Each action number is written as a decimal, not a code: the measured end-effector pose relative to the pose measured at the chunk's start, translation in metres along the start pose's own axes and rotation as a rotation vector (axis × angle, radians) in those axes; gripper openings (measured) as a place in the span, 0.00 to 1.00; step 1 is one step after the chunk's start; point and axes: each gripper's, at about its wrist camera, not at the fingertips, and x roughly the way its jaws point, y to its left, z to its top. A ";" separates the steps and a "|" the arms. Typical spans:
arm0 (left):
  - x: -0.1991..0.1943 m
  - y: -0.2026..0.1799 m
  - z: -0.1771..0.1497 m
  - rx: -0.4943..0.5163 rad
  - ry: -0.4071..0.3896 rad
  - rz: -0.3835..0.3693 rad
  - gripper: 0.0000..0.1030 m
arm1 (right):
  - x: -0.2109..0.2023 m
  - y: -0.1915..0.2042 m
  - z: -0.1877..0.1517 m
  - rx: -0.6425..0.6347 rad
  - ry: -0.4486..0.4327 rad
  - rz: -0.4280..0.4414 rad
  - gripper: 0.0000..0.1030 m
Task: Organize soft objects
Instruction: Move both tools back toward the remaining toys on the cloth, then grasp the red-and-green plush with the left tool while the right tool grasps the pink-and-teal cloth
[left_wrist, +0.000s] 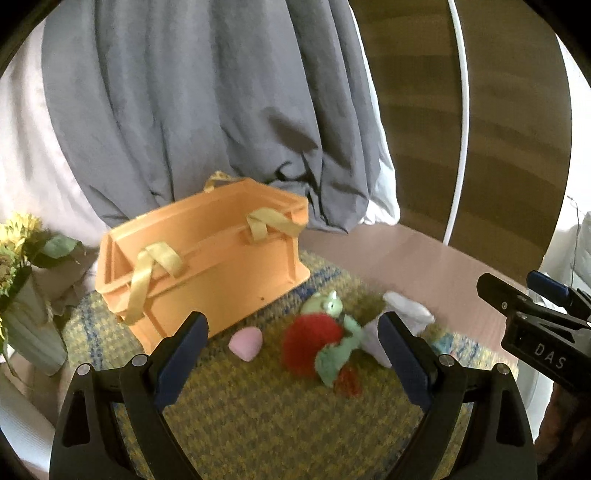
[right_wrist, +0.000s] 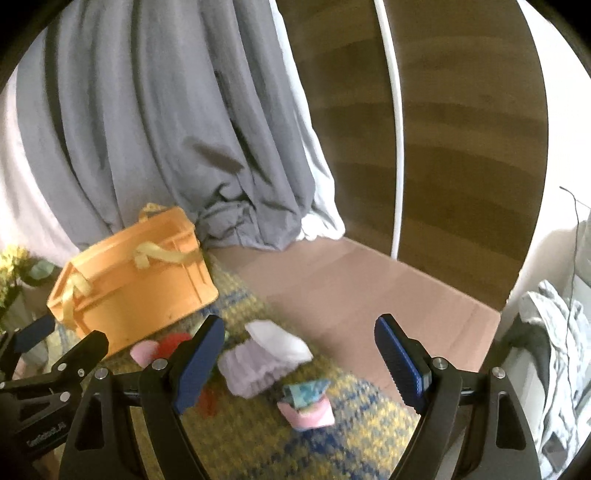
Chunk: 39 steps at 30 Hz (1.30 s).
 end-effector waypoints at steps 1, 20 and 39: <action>0.002 0.000 -0.002 0.006 0.009 -0.003 0.91 | 0.002 0.000 -0.003 -0.001 0.011 -0.005 0.82; 0.076 -0.002 -0.035 0.101 0.155 -0.058 0.91 | 0.065 0.006 -0.056 -0.016 0.236 -0.054 0.82; 0.140 -0.015 -0.035 0.166 0.205 -0.190 0.83 | 0.103 0.013 -0.075 0.005 0.304 -0.078 0.64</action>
